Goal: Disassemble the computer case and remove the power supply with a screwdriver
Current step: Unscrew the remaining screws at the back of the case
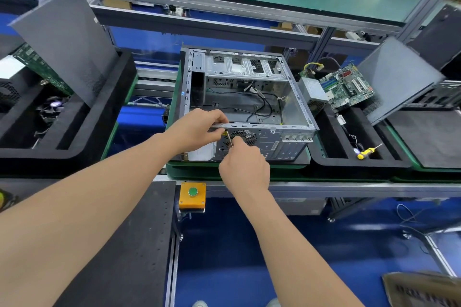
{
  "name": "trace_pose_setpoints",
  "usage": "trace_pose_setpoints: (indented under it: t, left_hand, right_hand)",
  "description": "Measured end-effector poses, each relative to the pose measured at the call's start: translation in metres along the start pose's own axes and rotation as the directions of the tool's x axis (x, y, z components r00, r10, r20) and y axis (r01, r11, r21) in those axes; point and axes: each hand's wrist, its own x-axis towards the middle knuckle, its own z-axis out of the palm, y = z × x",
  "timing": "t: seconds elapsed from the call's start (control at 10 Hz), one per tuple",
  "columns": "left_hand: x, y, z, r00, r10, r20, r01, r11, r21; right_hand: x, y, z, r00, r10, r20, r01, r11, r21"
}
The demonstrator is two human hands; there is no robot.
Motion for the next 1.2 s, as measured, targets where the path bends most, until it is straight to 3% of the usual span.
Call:
trace_pose_setpoints:
  t: [0.1,0.2,0.3,0.4,0.5,0.6,0.7,0.8,0.9,1.0,1.1,1.2]
  left_hand:
    - [0.000,0.000,0.000,1.000,0.000,0.003,0.000,1.000,0.006]
    - [0.000,-0.001,0.000,1.000,-0.007,0.003,0.007,1.000,0.009]
    - [0.001,-0.002,0.001,1.000,-0.001,0.008,0.001,1.000,0.010]
    - [0.002,-0.005,0.003,1.000,0.003,0.007,-0.003,1.000,0.015]
    - [0.003,-0.007,0.004,1.000,0.013,0.005,-0.013,1.000,0.011]
    - [0.005,-0.009,0.005,1.000,0.013,0.013,-0.013,0.999,0.036]
    - [0.007,-0.011,0.007,1.000,0.017,0.012,-0.018,0.998,0.068]
    - [0.008,-0.013,0.009,1.000,0.025,-0.004,-0.025,0.995,0.097]
    - [0.009,-0.013,0.011,1.000,0.025,-0.006,-0.024,0.995,0.100]
    - [0.008,-0.012,0.010,1.000,0.025,-0.004,-0.024,0.995,0.101]
    - [0.008,-0.010,0.010,1.000,0.012,0.000,-0.012,0.995,0.100]
    - [0.008,-0.009,0.010,1.000,0.007,0.000,-0.007,0.994,0.109]
  right_hand:
    - [0.006,0.006,-0.003,0.987,0.096,0.126,-0.138,0.912,0.386]
    - [0.016,0.014,-0.007,0.865,0.149,0.479,-0.479,0.530,0.700]
    - [0.017,0.026,-0.006,0.761,-0.048,0.646,-0.643,0.065,0.763]
    - [0.011,0.036,-0.001,0.675,-0.321,0.664,-0.736,-0.342,0.584]
    - [0.003,0.037,0.005,0.606,-0.575,0.549,-0.772,-0.591,0.232]
    - [0.002,0.031,0.005,0.655,-0.523,0.546,-0.731,-0.622,0.281]
    - [0.006,0.026,0.001,0.712,-0.363,0.601,-0.689,-0.528,0.497]
    - [0.009,0.021,-0.003,0.739,-0.204,0.642,-0.673,-0.272,0.688]
    - [0.008,0.017,-0.004,0.809,-0.066,0.584,-0.579,0.079,0.812]
    - [0.007,0.013,-0.008,0.901,0.010,0.433,-0.368,0.546,0.753]
    - [0.007,0.007,-0.010,0.972,-0.002,0.233,-0.082,0.933,0.351]
    - [0.006,0.003,-0.002,0.994,-0.045,0.100,0.045,0.999,0.005]
